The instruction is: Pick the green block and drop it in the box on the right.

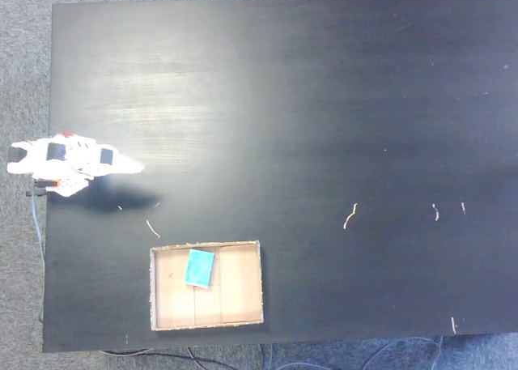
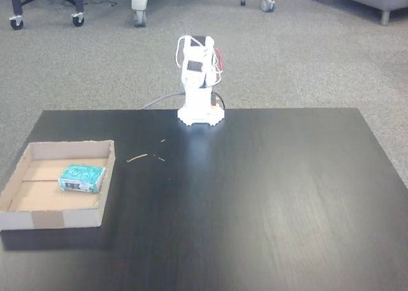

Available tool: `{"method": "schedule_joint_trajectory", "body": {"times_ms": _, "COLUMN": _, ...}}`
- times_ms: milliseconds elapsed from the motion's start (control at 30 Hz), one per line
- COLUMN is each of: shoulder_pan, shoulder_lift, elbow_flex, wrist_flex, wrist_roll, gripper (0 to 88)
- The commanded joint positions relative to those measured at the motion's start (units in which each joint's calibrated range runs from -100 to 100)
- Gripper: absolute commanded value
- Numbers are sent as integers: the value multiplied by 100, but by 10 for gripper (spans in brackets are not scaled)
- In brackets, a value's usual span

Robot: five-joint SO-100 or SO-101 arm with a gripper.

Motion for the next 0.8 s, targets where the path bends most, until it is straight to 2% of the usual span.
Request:
{"method": "schedule_joint_trajectory", "body": {"times_ms": 0, "shoulder_pan": -278, "shoulder_lift": -47, "elbow_flex": 907, "wrist_flex": -710, "wrist_roll": -39, "gripper": 45}}
{"method": "schedule_joint_trajectory", "body": {"times_ms": 67, "shoulder_pan": -309, "shoulder_lift": -47, "elbow_flex": 1324, "wrist_flex": -1057, "wrist_roll": -117, "gripper": 46}}
{"method": "schedule_joint_trajectory", "body": {"times_ms": 133, "shoulder_pan": -301, "shoulder_lift": -47, "elbow_flex": 1787, "wrist_flex": -1478, "wrist_roll": -225, "gripper": 1}}
{"method": "schedule_joint_trajectory", "body": {"times_ms": 200, "shoulder_pan": -385, "shoulder_lift": -47, "elbow_flex": 2376, "wrist_flex": -2106, "wrist_roll": -171, "gripper": 1}}
{"method": "schedule_joint_trajectory", "body": {"times_ms": 467, "shoulder_pan": -738, "shoulder_lift": -64, "elbow_flex": 2394, "wrist_flex": -1272, "wrist_roll": 39, "gripper": 1}}
{"method": "schedule_joint_trajectory", "body": {"times_ms": 767, "shoulder_pan": -692, "shoulder_lift": -64, "elbow_flex": 2394, "wrist_flex": -1272, "wrist_roll": 24, "gripper": 1}}
